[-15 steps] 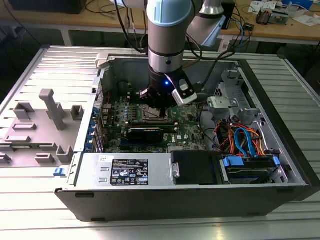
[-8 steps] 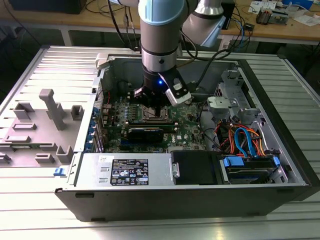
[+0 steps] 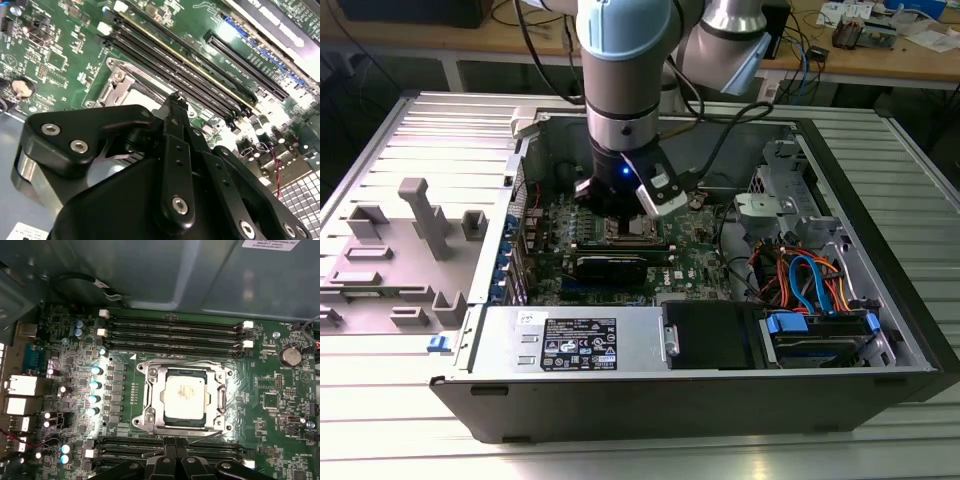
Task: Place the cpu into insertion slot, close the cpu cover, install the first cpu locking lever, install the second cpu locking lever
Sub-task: 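Install the second cpu locking lever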
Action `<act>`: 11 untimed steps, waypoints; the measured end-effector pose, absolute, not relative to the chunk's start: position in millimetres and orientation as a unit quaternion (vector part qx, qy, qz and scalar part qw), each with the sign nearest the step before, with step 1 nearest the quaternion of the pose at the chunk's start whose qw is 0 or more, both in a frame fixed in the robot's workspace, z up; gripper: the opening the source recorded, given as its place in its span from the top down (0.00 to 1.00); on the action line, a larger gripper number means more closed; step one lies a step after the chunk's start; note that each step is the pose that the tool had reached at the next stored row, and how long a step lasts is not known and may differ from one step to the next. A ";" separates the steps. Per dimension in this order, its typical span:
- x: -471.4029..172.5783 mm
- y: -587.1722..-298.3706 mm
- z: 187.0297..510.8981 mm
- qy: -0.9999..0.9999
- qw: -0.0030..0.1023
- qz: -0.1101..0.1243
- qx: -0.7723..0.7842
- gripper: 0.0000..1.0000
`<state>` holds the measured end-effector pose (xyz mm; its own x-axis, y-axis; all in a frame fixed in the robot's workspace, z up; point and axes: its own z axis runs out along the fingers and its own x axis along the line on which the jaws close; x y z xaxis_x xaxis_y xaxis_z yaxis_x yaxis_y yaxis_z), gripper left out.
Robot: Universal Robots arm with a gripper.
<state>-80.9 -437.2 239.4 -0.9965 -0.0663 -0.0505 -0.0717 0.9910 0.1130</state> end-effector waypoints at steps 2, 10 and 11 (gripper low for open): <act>-82.8 -439.5 238.3 0.997 0.023 0.063 -0.034 0.89; -91.2 -443.4 220.4 0.997 0.024 0.071 -0.034 0.89; -91.3 -443.5 219.9 0.997 0.024 0.071 -0.034 0.89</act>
